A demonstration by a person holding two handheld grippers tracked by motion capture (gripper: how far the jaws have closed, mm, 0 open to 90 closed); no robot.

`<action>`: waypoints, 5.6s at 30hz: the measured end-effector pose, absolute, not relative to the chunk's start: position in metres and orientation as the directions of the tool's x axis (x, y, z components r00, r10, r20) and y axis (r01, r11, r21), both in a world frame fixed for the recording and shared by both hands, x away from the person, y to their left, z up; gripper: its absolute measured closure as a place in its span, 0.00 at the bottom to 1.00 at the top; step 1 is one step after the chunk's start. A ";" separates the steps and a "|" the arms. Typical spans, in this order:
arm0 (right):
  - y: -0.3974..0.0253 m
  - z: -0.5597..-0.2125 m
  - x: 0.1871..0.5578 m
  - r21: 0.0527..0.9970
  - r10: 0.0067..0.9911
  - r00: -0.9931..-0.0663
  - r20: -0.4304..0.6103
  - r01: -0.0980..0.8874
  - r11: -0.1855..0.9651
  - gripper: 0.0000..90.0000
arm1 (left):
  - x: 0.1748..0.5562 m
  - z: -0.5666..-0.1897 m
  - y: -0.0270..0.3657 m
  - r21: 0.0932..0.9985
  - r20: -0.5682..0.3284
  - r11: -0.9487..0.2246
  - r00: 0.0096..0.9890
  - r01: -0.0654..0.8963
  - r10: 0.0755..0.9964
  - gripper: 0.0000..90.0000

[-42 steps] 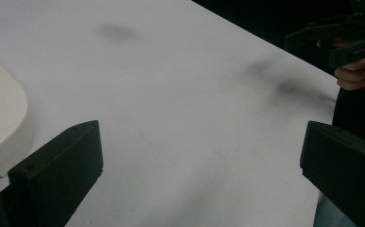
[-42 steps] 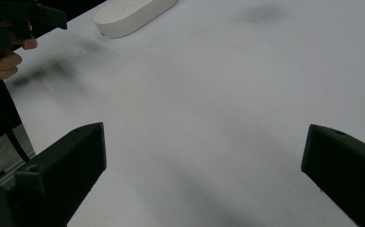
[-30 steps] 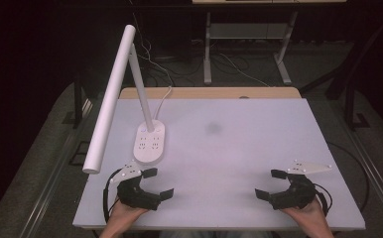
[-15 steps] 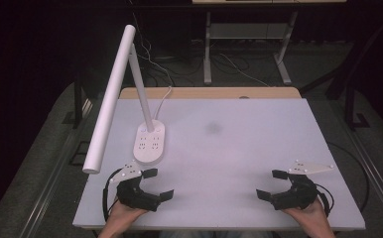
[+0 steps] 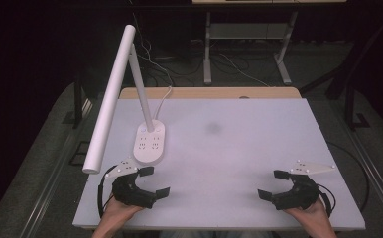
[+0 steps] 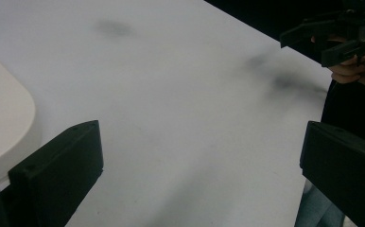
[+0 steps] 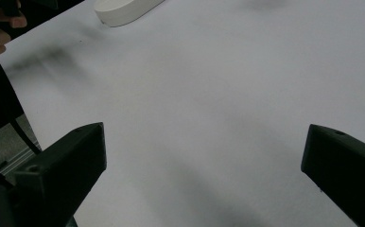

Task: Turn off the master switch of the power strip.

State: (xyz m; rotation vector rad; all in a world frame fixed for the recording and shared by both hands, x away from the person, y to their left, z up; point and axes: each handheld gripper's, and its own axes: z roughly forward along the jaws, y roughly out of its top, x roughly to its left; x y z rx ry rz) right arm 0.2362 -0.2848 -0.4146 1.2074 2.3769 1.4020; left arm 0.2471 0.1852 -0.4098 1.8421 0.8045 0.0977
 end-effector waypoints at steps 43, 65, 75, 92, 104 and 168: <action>-0.284 -0.416 0.236 0.776 0.693 -0.670 0.266 0.575 0.258 0.00 | 0.280 -0.387 0.206 0.825 -0.290 -0.233 0.740 0.514 0.607 0.00; -0.284 -0.417 0.237 0.773 0.697 -0.669 0.260 0.577 0.265 0.00 | 0.303 -0.376 0.220 0.813 -0.283 -0.232 0.711 0.534 0.644 0.00; -0.284 -0.418 0.237 0.771 0.696 -0.670 0.259 0.577 0.269 0.00 | 0.315 -0.370 0.224 0.804 -0.270 -0.250 0.705 0.540 0.655 0.00; -0.284 -0.418 0.237 0.770 0.693 -0.675 0.252 0.574 0.279 0.00 | 0.336 -0.360 0.231 0.793 -0.251 -0.266 0.692 0.548 0.677 0.00; -0.284 -0.418 0.237 0.768 0.695 -0.674 0.251 0.576 0.280 0.00 | 0.352 -0.354 0.236 0.785 -0.244 -0.270 0.678 0.558 0.693 0.01; -0.285 -0.420 0.236 0.763 0.710 -0.664 0.237 0.579 0.287 0.00 | 0.430 -0.377 0.267 0.739 -0.321 -0.158 0.549 0.655 0.772 0.33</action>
